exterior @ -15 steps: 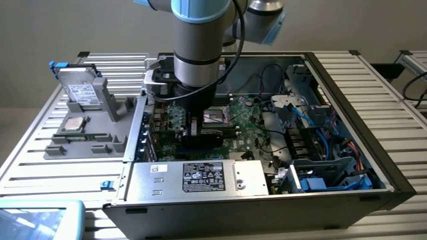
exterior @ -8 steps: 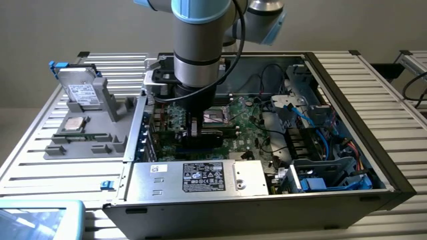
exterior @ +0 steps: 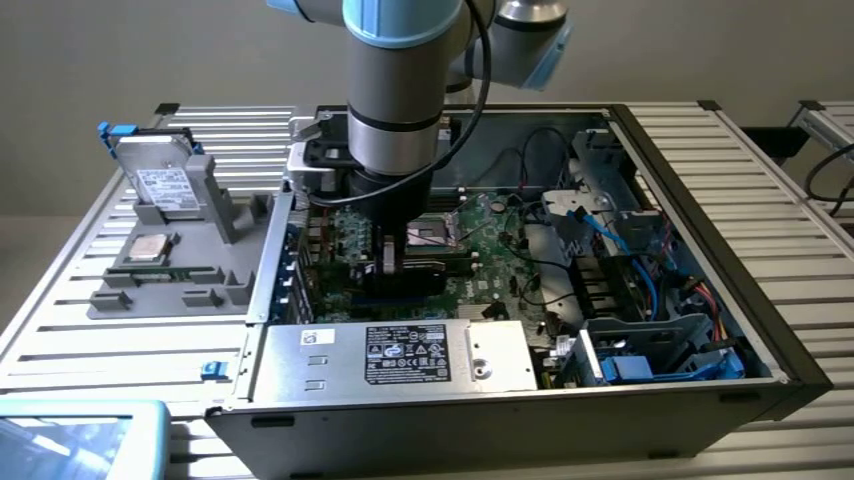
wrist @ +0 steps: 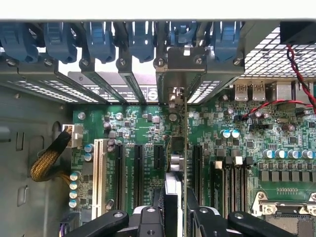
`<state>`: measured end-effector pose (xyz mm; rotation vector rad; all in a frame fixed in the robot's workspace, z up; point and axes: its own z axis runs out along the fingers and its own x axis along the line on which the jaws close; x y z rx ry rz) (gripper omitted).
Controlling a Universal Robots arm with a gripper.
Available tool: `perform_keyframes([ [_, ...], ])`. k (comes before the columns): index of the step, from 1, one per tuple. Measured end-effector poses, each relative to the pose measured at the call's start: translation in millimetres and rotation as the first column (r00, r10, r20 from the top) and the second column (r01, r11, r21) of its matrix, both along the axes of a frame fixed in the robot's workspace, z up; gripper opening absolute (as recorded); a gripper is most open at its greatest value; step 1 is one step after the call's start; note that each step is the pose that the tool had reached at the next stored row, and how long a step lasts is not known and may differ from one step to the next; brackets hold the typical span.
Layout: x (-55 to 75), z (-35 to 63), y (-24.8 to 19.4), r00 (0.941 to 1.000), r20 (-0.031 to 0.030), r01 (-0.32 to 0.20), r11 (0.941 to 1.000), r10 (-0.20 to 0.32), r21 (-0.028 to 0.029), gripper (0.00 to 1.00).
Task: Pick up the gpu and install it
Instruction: 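Insert the gpu into the slot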
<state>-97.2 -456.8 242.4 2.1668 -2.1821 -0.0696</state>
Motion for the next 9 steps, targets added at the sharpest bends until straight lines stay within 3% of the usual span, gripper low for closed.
perform_keyframes([
  [9,-0.1,0.2,-0.1,1.0000,-0.0012,-0.002,1.0000,0.002,0.0001,0.28],
])
